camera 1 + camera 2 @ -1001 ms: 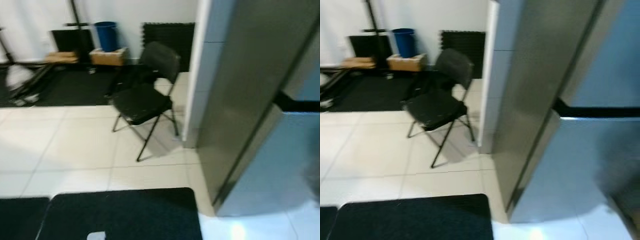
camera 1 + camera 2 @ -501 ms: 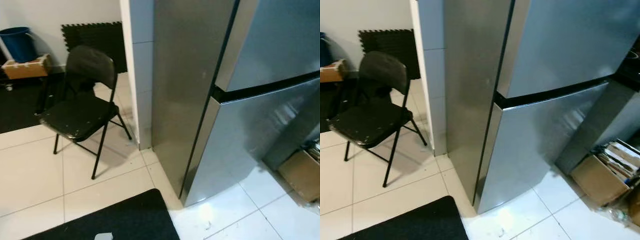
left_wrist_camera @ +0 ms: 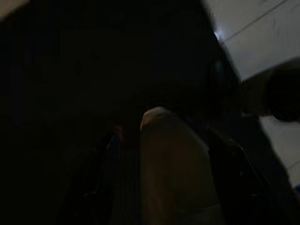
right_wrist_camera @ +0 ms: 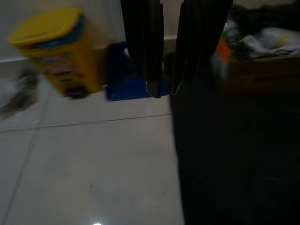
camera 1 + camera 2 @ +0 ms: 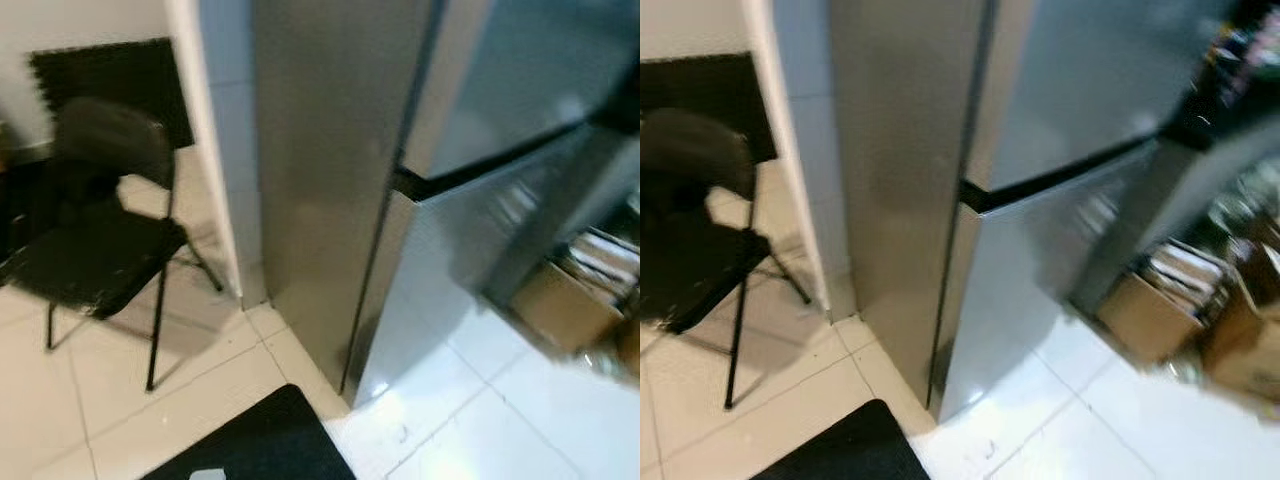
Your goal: Restocking fridge
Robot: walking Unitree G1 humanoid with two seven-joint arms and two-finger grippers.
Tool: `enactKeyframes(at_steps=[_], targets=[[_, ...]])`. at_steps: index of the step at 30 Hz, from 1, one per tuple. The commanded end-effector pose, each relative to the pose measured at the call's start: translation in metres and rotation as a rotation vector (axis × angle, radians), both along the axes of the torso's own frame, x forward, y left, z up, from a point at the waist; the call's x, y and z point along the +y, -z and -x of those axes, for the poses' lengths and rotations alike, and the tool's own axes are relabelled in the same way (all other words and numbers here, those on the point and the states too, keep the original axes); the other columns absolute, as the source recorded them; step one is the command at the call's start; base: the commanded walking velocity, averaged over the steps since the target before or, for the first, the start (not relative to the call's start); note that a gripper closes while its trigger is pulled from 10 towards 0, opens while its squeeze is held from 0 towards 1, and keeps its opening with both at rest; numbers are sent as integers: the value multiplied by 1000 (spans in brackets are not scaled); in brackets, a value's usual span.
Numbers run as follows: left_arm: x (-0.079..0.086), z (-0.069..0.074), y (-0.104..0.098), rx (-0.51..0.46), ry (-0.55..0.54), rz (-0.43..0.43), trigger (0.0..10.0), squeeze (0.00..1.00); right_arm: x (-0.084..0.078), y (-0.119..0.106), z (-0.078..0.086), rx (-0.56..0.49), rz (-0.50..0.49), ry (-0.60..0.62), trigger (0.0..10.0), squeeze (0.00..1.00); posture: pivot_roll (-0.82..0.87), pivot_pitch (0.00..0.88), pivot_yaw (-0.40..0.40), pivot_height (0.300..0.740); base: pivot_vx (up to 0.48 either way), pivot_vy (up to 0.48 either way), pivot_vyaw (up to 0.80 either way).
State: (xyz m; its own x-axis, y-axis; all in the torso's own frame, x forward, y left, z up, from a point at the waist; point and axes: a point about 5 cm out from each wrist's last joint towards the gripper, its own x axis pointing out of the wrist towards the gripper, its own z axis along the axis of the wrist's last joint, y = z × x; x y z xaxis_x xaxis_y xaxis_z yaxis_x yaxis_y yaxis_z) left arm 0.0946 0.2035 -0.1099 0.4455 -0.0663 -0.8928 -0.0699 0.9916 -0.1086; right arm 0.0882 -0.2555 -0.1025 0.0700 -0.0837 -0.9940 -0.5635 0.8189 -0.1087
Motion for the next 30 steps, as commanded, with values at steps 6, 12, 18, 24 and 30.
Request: enactKeyframes(at_steps=[6, 12, 18, 24, 30], targets=[[0, 11, 3, 38, 12, -5, 10000, 0, 1, -1, -6, -25, -4, 2, 10000, 0, -85, 0, -53, 740, 0, 0, -800], [1, 11, 3, 38, 15, -8, 10000, 0, 3, -1, -6, -23, -9, 2, 10000, 0, -84, 0, -52, 740, 0, 0, -800], [1, 10, 2, 37, 18, -10, 10000, 0, 5, -1, -10, -25, -13, -1, 10000, 0, -84, 0, -51, 740, 0, 0, -800], [2, 9, 2, 33, 20, -11, 10000, 0, 5, -1, -9, -22, -8, -4, 10000, 0, -86, 0, -50, 740, 0, 0, -800], [1, 9, 2, 31, 23, -12, 10000, 0, 4, -1, -9, -19, -1, -7, 10000, 0, -85, 0, -51, 740, 0, 0, -800]])
